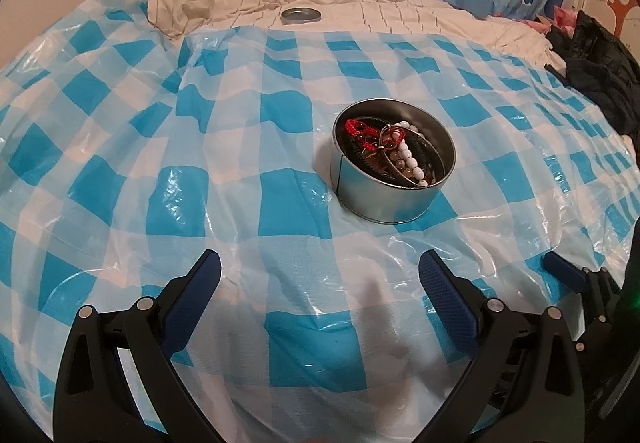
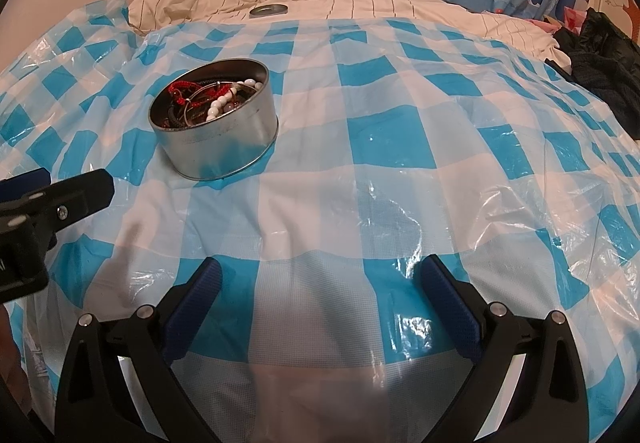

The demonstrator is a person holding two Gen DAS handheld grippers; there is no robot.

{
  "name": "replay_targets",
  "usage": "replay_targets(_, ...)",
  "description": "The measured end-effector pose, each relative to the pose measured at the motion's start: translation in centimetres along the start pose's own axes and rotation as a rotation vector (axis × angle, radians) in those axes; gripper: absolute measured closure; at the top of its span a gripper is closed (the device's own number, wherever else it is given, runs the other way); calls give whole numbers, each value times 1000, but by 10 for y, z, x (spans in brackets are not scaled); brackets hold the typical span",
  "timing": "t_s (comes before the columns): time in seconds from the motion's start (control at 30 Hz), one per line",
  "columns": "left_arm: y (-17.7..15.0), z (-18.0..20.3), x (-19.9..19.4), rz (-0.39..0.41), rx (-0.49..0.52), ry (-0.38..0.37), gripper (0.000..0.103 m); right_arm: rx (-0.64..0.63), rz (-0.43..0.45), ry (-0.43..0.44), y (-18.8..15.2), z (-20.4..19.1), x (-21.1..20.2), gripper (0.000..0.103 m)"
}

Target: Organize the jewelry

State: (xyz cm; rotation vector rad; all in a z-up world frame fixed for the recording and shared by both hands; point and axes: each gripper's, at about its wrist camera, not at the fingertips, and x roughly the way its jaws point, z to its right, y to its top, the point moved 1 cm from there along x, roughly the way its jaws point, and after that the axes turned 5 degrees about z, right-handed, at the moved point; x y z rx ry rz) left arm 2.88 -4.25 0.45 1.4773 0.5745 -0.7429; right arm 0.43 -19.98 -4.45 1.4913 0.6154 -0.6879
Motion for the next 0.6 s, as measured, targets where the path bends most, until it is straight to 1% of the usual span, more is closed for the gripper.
replay_targets(0.03,0,-1,-1,6,-6,0,8,0,0,0,0,0,0,7)
replay_targets(0.07,-1,-2,-5,33,-12,-3,8,0,-2,1,0,0,1,7)
replay_targets(0.1,-2,-3,-10,74,-5,12,8,0,-3,1,-1,0,1,7)
replay_targets(0.2,0,-4,-15,93,24,42,8,-1,-4,1,-1,0,2,7)
replay_targets(0.33,0,-14,-12,66,44,83,8,-2,-5,0,-2,0,2,7)
replay_targets(0.43,1,-23,-5,29,48,126,8,-5,-6,-1,-3,0,3,7)
replay_targets(0.6,0,-34,-3,11,26,128,8,-4,-6,0,-3,0,3,7)
